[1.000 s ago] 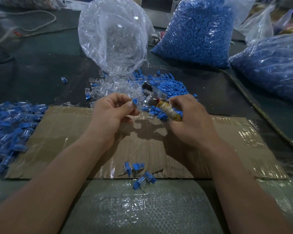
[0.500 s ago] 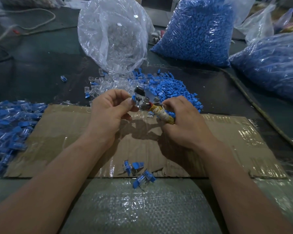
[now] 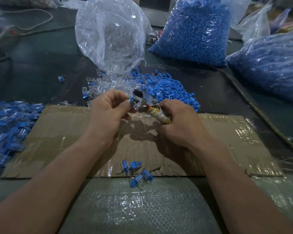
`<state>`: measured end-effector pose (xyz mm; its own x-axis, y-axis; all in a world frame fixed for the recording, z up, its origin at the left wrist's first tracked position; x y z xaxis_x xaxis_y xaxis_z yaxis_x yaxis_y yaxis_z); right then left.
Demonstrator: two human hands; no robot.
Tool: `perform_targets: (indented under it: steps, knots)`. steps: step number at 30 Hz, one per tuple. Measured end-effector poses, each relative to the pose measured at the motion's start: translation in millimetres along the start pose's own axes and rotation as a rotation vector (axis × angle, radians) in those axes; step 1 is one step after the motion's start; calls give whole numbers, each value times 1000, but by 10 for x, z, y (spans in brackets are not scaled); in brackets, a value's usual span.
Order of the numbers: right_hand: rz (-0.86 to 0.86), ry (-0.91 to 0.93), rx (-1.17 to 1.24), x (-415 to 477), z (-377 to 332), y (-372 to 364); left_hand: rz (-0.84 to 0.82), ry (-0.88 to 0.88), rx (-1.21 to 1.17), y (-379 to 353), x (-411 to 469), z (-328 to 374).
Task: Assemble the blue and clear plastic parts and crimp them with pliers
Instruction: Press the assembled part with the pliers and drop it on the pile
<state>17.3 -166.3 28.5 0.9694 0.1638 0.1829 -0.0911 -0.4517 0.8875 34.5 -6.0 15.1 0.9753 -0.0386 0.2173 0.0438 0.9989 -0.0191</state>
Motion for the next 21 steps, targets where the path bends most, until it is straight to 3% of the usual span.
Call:
perform_targets:
  steps: [21]
  knots:
    - [21, 2, -15, -10, -48, 1, 48, -16, 81, 27, -31, 46]
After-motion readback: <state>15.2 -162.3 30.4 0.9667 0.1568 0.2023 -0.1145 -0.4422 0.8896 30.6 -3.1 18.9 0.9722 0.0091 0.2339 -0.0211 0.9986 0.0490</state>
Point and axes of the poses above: each hand's wrist, its own x-axis towards the middle knuckle, its own y-axis out of the back of the hand, z = x × y, the point moved 6 cm from there along x, towards the middle knuckle, and after that the axes turned 2 degrees about x, right-handed, at the moved point
